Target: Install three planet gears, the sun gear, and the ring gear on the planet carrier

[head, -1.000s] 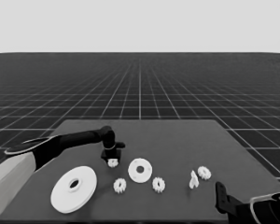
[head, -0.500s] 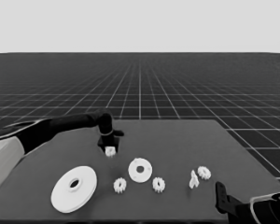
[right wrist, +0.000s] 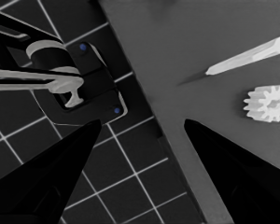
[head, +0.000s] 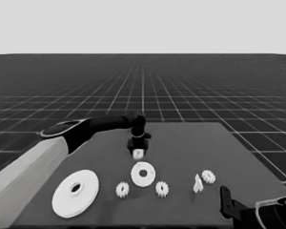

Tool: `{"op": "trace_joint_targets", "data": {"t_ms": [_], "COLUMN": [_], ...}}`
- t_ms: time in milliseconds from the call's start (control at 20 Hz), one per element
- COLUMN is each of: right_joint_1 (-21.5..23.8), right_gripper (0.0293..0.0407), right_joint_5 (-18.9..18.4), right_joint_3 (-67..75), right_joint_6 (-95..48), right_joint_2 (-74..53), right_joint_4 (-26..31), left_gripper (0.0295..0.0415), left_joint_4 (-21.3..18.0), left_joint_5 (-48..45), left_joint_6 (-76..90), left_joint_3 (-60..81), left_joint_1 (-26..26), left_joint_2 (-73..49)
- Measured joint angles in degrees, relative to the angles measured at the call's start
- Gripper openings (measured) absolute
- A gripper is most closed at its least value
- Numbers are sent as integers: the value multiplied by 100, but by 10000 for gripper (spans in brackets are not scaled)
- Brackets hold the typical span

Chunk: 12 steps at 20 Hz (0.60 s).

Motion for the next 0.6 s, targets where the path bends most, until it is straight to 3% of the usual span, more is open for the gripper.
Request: {"op": "trace_joint_targets", "data": {"t_ms": [100, 250, 600], "right_joint_1": [0, 0, 0], "right_gripper": [385, 385, 385], "right_joint_5": [0, 0, 0], "right_joint_3": [0, 0, 0], "right_joint_6": [0, 0, 0], "right_joint_2": [0, 0, 0], "right_joint_4": [0, 0, 0], "left_gripper": [312, 312, 312], "left_joint_4": [0, 583, 710], "left_joint_5": [-1, -315, -419], "left_joint_6": [6, 285, 388], "left_joint_3": [-31, -540, -738], "left_joint_1": [0, 667, 816], "left_joint_2": [21, 189, 257]}}
